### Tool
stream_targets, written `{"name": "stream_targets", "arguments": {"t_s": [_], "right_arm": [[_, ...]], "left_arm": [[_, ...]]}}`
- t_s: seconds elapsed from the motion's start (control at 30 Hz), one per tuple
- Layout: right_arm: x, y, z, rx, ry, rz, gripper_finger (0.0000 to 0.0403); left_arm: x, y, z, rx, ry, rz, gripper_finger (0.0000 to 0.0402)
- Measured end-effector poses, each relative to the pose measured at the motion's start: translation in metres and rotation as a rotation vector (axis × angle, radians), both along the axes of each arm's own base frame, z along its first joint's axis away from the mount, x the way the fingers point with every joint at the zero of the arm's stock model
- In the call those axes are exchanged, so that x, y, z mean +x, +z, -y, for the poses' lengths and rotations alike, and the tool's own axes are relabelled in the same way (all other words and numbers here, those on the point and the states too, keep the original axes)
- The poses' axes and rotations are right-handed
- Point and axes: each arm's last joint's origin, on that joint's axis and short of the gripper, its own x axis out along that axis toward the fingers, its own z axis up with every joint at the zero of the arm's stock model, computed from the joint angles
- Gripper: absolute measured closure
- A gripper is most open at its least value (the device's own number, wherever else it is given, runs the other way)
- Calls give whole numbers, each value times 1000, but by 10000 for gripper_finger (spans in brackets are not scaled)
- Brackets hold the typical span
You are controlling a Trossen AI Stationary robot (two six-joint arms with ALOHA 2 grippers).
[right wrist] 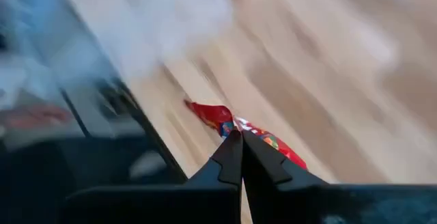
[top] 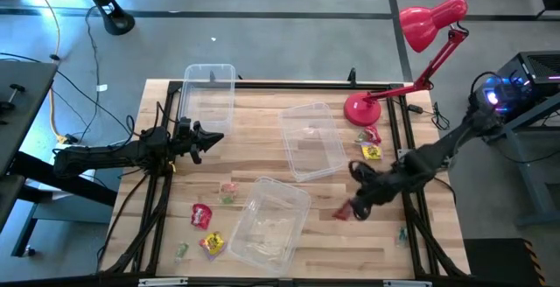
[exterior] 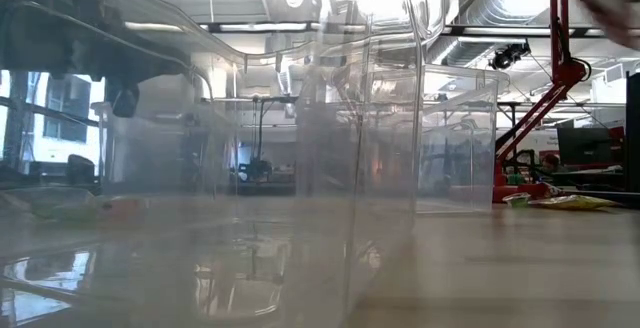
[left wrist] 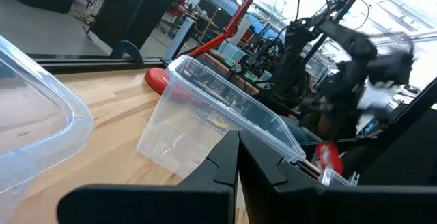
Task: Sort candy
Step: Put the bottom right red candy pack into the center transparent bin
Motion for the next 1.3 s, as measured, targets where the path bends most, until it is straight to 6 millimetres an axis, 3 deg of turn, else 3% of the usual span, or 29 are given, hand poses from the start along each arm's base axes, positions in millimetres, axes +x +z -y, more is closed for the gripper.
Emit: {"name": "stream_targets", "arguments": {"t_s": [0.1, 0.2, 0.3, 0.43, 0.53, 0.63, 0.87, 1.0, 1.2, 1.3], "right_arm": [[11, 32, 14, -100, -18, 149, 403], [20, 48, 35, -217, -75, 224, 403], [27, 46, 62, -330, -149, 209, 403], [33, 29, 96, -421, -252, 131, 403], [37, 18, 117, -413, -322, 112, 398], [40, 13, 129, -379, -279, 129, 374], [47, 11, 136, -324, -193, 222, 273], [42, 22, 135, -354, -106, 235, 234], [41, 44, 117, -237, 38, 370, 231], [41, 42, 102, -216, 102, 351, 240]], "left_arm": [[0, 0, 0, 0, 0, 0, 401], [0, 0, 0, 0, 0, 0, 401], [0, 0, 0, 0, 0, 0, 401], [0, 0, 0, 0, 0, 0, 401], [0, 0, 0, 0, 0, 0, 401], [0, 0, 0, 0, 0, 0, 401], [0, 0, 0, 0, 0, 0, 401], [0, 0, 0, 0, 0, 0, 401], [0, 0, 0, 0, 0, 0, 401], [0, 0, 0, 0, 0, 0, 401]]}}
